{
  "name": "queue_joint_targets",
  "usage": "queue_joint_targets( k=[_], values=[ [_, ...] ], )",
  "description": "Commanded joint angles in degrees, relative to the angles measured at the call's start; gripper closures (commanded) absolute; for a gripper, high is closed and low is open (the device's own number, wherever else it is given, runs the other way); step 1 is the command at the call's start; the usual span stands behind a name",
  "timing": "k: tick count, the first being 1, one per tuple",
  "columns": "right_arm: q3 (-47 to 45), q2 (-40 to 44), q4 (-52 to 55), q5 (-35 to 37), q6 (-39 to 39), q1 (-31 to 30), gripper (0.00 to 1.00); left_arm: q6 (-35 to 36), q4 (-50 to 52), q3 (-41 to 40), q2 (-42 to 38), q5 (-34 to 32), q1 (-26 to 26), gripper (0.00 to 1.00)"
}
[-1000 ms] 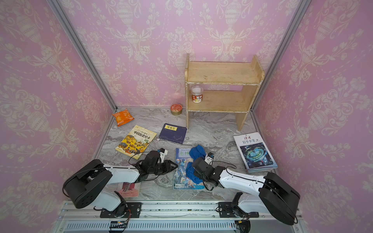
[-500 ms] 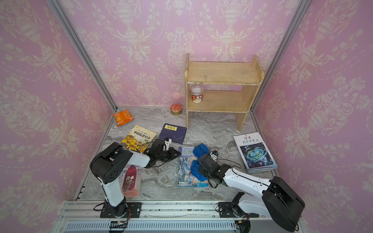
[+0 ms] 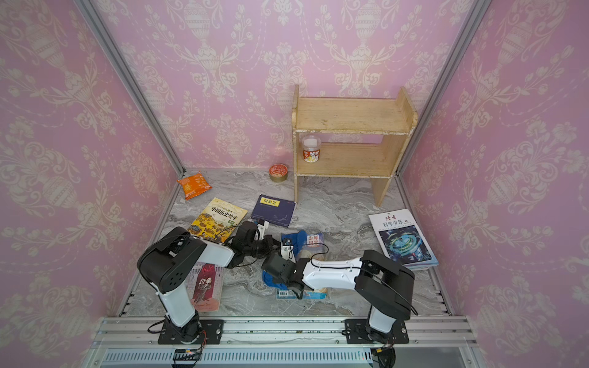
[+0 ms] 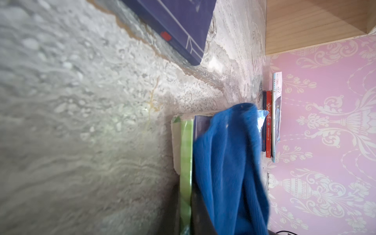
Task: Wipe the cover of the book
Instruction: Wipe the dirt from the cover of the book.
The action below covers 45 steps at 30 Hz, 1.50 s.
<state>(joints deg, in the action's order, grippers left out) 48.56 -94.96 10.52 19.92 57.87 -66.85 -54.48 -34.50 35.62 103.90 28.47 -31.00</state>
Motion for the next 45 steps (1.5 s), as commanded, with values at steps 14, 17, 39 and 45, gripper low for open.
queue_joint_targets(
  k=[14, 17, 39, 45],
  values=[
    [-12.58, 8.91, 13.03, -12.64, -3.89, 19.73, 1.0, 1.12, 2.28, -1.22, -1.95, 1.19, 1.82, 1.0],
    [-5.99, 3.1, 13.15, -12.71, -3.35, 13.5, 1.0, 0.62, 1.68, -1.84, -2.16, 1.2, 1.82, 1.0],
    [-23.45, 20.0, 28.32, -9.84, 10.24, 10.73, 1.0, 2.01, 1.23, -3.71, -2.93, 4.31, 6.57, 1.0],
    [-22.86, 22.78, 27.03, -7.77, 11.35, 10.65, 1.0, 0.84, -0.51, -3.8, -2.4, 4.97, 6.66, 1.0]
  ],
)
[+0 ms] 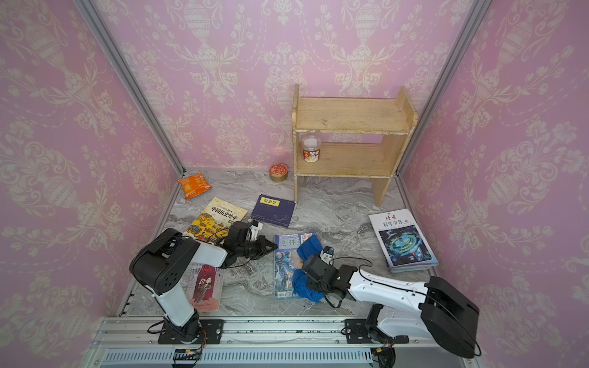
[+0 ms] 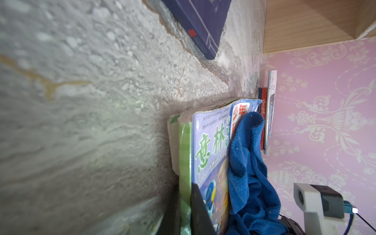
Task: Wipe the cover of the book
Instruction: Wipe the dirt from the cover of the book.
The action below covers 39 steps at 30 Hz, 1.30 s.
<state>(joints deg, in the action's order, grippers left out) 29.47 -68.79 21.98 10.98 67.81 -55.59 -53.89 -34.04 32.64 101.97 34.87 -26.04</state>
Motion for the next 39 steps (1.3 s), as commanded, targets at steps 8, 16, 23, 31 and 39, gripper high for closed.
queue_joint_targets(
  k=[8, 16, 23, 31, 39],
  values=[
    [14.22, -21.16, 11.22, 2.37, -4.54, -6.18, 1.0, -2.68, -5.09, -1.86, 0.49, -0.33, 1.11, 1.0],
    [21.4, -29.0, 6.64, -2.98, -16.35, 11.51, 1.0, -2.71, -4.96, -2.84, -0.29, -0.31, -0.45, 1.0],
    [20.88, -29.57, 1.44, -9.1, -18.93, 25.44, 1.0, -4.44, -8.09, -4.38, 0.27, -1.55, -0.5, 1.0],
    [4.47, -18.05, 6.48, -3.79, -9.45, 11.08, 1.0, -7.8, -13.41, -3.83, 3.74, -1.78, -0.32, 1.0],
    [-7.61, -8.5, 11.68, -4.44, 14.31, -11.09, 1.0, -7.03, -9.62, -1.35, 1.25, -1.74, 0.28, 1.0]
  ],
)
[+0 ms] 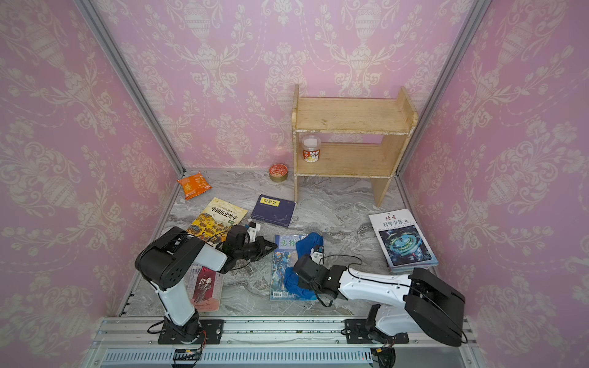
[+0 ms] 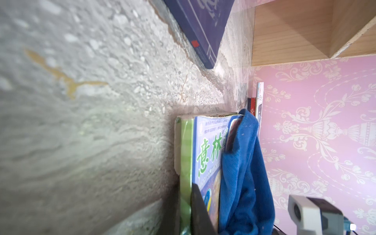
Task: Wipe the cover of the book
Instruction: Wipe the dirt from the cover of the book.
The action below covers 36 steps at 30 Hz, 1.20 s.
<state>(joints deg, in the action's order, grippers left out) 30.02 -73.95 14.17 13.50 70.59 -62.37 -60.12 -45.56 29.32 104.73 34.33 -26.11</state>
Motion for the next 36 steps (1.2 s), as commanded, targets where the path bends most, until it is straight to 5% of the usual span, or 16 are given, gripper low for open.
queue_joint_targets(
  k=[1, 8, 15, 20, 25, 32, 36],
  values=[
    [-8.59, -3.35, 19.69, -7.4, 12.82, -5.97, 1.0, -0.33, 3.12, 2.45, -1.9, -1.09, 0.65, 1.0],
    [-8.24, -4.51, 22.17, -7.49, 17.95, -12.16, 1.0, 0.81, 5.63, 2.93, -4.13, 1.07, 3.24, 1.0],
    [-12.31, 16.25, 31.27, -2.43, 22.99, -8.51, 1.0, 6.25, 14.43, 2.93, -7.73, 0.81, 3.34, 1.0],
    [-11.16, 26.26, 38.19, -0.64, 17.15, -1.73, 1.0, 7.89, 16.25, 2.16, -8.3, 1.09, 3.4, 1.0],
    [-5.07, 17.47, 37.9, 4.31, 12.93, -1.0, 1.0, 8.69, 17.8, 1.44, -9.27, 1.72, 3.37, 1.0],
    [17.88, -1.08, 36.77, 15.53, -3.12, -0.72, 1.0, 9.86, 20.67, 2.11, -9.89, 3.35, 2.84, 1.0],
    [28.31, -8.3, 32.58, 16.27, -12.42, 2.06, 1.0, 11.4, 23.59, 3.39, -9.54, 3.29, 1.9, 1.0]
  ],
)
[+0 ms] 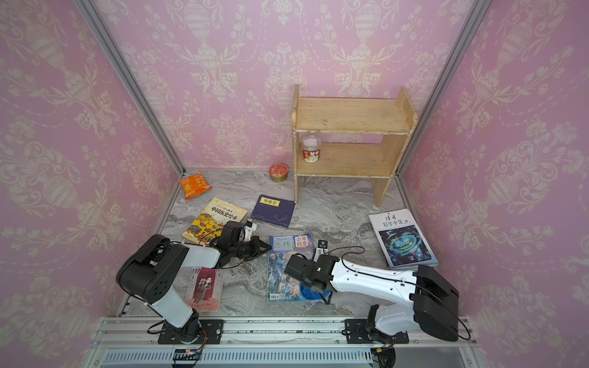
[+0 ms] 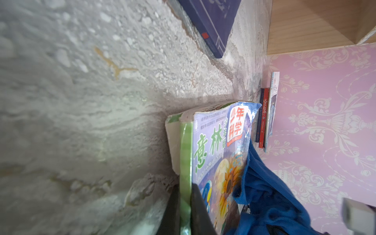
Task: Wipe the cover of the book
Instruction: Wipe the dirt from the cover of the book.
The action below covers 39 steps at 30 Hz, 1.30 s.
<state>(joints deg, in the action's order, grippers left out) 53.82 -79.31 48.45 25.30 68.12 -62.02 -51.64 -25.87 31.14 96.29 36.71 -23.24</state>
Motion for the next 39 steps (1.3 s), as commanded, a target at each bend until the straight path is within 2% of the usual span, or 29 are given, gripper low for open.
queue_joint_targets(
  k=[1, 8, 13, 16, 18, 21, 25, 29, 30, 32, 33, 39],
  values=[
    [5.53, -4.45, -3.36, 3.77, -11.82, 2.82, 1.0, 3.16, 4.34, 1.87, -1.02, 0.88, -1.08, 1.0],
    [3.09, -15.58, -16.21, -9.33, -19.62, 18.21, 1.0, 4.55, 7.35, 3.37, -1.01, 0.48, -1.45, 1.0],
    [-0.29, -18.44, -19.33, -11.39, -19.6, 24.99, 1.0, 4.16, 8.12, 3.27, -1.58, 0.11, -1.45, 0.98],
    [-1.49, -20.1, -20.69, -13.04, -18.69, 26.25, 1.0, 2.61, 6.95, 1.92, -2.71, 1.76, -1.54, 0.72],
    [-2.11, -21.24, -21.3, -13.43, -17.49, 26.41, 1.0, 1.19, 6.0, -0.24, -4.46, 2.52, -1.95, 0.62],
    [-3.17, -22.24, -22.18, -13.9, -16.03, 26.75, 1.0, -0.93, 5.9, -4.72, -8.48, 2.82, -3.8, 0.56],
    [-4.03, -22.75, -22.5, -13.89, -14.75, 27.12, 1.0, -4.66, 5.58, -11.44, -14.94, 1.49, -6.97, 0.56],
    [-4.63, -22.91, -22.68, -13.7, -13.58, 27.15, 1.0, -7.41, 5.48, -16.04, -21.47, -3.54, -12.64, 0.59],
    [-4.97, -22.79, -23.1, -13.59, -13.1, 27.14, 1.0, -7.67, 5.37, -16.27, -21.9, -4.62, -13.9, 0.63],
    [-6.03, -22.65, -23.82, -13.27, -11.61, 27.07, 1.0, -8.7, 3.2, -16.67, -21.87, -6.4, -15.6, 0.8],
    [-6.39, -22.69, -24.45, -13.26, -11.01, 26.92, 1.0, -9.4, 1.68, -16.79, -21.48, -6.62, -16.0, 0.85],
    [-4.01, -23.15, -23.71, -13.31, -7.95, 26.77, 1.0, -7.84, 2.66, -14.44, -20.13, -6.98, -16.39, 0.99]
  ],
)
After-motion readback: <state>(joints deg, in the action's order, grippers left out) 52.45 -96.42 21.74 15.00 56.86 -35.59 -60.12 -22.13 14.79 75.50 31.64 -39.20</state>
